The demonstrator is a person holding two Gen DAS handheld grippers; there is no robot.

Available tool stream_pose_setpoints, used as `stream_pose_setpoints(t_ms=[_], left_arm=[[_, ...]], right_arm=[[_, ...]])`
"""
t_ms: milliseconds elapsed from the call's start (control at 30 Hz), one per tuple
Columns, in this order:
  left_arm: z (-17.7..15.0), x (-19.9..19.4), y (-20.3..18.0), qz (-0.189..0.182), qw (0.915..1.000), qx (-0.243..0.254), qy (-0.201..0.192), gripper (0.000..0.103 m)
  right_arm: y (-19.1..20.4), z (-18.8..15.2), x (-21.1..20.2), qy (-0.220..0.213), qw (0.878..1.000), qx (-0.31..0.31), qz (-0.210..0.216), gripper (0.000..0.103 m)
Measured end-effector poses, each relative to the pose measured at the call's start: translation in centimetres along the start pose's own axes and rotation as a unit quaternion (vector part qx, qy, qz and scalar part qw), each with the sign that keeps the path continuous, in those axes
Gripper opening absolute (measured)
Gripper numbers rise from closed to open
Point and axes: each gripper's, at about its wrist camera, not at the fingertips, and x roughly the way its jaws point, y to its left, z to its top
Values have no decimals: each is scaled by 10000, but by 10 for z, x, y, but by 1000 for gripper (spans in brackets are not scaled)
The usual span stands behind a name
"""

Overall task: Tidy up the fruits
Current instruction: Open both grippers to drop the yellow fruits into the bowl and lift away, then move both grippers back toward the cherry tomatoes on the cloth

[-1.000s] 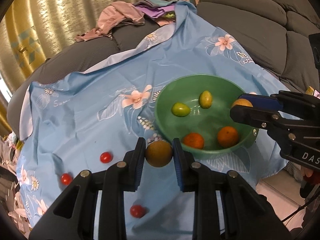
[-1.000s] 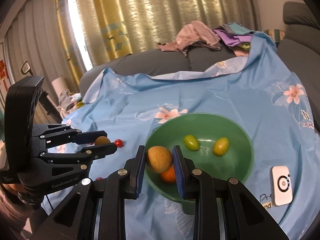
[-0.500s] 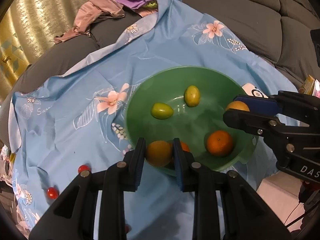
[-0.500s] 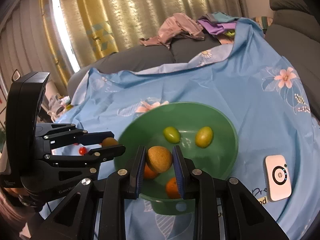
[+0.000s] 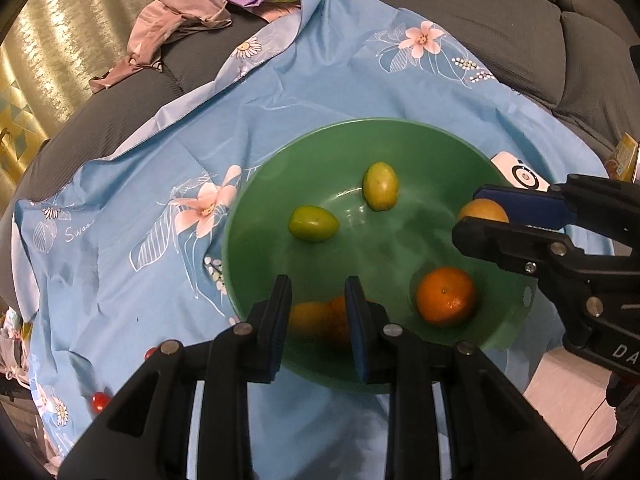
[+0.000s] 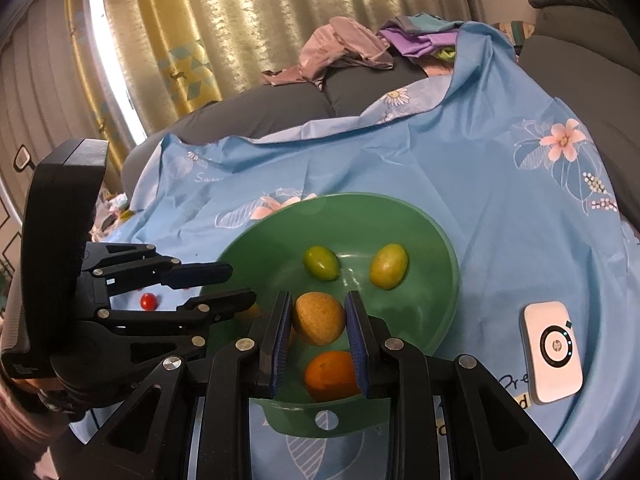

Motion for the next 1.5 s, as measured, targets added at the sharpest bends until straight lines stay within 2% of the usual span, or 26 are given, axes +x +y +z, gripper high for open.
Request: stream_pose_setpoints(t_ms=[467, 500, 567, 633, 700, 767, 933, 1100, 1300, 1400, 1500], left_arm=[[5, 8, -3, 116, 9999, 108, 53, 30], [5, 8, -3, 132, 9998, 108, 60, 32], [4, 8, -2, 210, 9997, 79, 71, 50], [5, 7, 0, 244, 9997, 30, 57, 57], [4, 5, 2, 278, 9996, -21, 45, 63], [3, 3, 4, 318, 9995, -49, 28, 69], [-6, -7, 11, 402, 9990, -167, 14, 78], [-27, -23, 23, 495, 9983, -303, 34, 80], [-71, -46, 56, 640, 9936, -923, 122, 83], [-95, -57, 77, 747, 9878, -1350, 188, 89], [-117, -69, 95, 857, 9796, -1805, 217, 90]], right_arm=[[-6, 0, 5, 134, 9998, 88, -75, 29], [-6, -1, 6, 148, 9998, 104, -119, 29], [-8, -1, 6, 167, 9996, 126, -169, 29], [-8, -1, 6, 182, 9996, 141, -170, 30], [-7, 0, 5, 190, 9995, 123, -228, 38], [-6, 0, 4, 181, 9995, 138, -235, 38], [-3, 1, -2, 131, 9995, 189, -206, 38], [8, 1, -13, 6, 9999, 165, -48, 38], [35, -1, -17, 56, 9999, 20, 150, 38], [55, -2, -20, 53, 9994, -163, 286, 38], [74, -3, -21, 58, 9985, -339, 434, 40]])
